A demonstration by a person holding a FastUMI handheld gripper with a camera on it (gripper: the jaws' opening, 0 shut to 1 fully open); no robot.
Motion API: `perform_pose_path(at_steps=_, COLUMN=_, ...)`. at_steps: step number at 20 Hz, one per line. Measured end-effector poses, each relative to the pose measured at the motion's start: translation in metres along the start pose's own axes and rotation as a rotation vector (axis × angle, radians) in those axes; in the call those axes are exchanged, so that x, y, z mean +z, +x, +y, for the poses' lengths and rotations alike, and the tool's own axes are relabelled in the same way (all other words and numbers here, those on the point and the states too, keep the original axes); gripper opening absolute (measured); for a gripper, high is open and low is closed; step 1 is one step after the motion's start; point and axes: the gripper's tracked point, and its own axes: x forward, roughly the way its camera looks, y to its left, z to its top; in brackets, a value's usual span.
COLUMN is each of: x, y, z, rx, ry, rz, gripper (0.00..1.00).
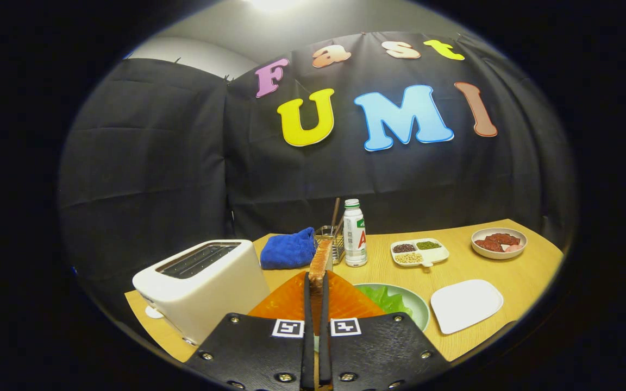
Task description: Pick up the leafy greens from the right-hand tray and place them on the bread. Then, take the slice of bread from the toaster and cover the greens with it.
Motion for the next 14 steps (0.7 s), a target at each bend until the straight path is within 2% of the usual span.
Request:
perform_pose_path(at_steps=6, x=-0.023, y=0.01, z=-0.007, rx=0.027, ry=0.09, rz=0.062, gripper=0.04)
perform_pose_path(at_steps=9, x=-0.029, y=0.011, z=-0.023, rx=0.002, ry=0.087, rz=0.09, gripper=0.04)
perform_pose_path(at_steps=11, x=-0.029, y=0.01, z=-0.042, rx=-0.052, ry=0.047, rz=0.092, gripper=0.09)
perform_pose_path(at_steps=14, x=-0.038, y=0.012, z=-0.055, rx=-0.083, ry=0.009, rz=0.116, gripper=0.12)
